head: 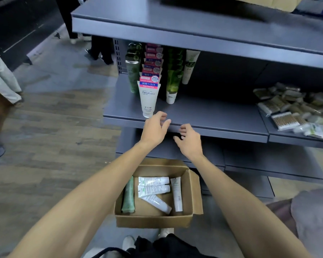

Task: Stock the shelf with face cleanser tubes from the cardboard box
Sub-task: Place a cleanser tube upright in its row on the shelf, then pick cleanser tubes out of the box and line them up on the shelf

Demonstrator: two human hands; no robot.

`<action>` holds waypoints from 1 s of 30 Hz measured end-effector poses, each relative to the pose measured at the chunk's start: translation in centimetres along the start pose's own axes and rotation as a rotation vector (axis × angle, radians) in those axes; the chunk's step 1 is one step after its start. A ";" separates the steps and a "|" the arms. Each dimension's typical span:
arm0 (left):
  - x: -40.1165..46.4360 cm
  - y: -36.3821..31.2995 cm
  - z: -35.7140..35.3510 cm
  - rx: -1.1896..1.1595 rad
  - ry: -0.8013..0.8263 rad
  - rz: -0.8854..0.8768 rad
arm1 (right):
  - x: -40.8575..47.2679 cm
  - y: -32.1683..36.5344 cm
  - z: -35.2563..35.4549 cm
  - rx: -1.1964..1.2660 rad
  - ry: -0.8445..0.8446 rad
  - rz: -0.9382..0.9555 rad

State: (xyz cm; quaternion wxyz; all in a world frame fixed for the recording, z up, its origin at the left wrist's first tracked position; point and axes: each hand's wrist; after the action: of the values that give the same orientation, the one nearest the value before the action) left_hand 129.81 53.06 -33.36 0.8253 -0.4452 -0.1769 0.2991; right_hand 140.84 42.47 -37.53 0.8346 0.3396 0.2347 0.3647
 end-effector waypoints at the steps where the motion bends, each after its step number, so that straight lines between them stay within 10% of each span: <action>1: -0.6 0.4 0.0 -0.009 0.012 0.008 | -0.9 -0.2 -0.4 -0.006 0.010 -0.023; 30: -15.1 16.8 -5.1 0.023 0.294 0.609 | -7.0 -12.7 -15.4 -0.504 0.753 -0.236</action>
State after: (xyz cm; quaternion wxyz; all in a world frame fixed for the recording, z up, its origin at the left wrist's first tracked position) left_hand 115.53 47.15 -50.68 0.7197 -0.5065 0.0883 0.4665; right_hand 132.31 36.75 -56.05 0.7836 -0.0586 0.4624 0.4108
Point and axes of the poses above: each hand's wrist, its own x-axis towards the middle knuckle, its own z-axis out of the back of the hand, y = z × x, and after that the axes turned 11 degrees about y, right-handed
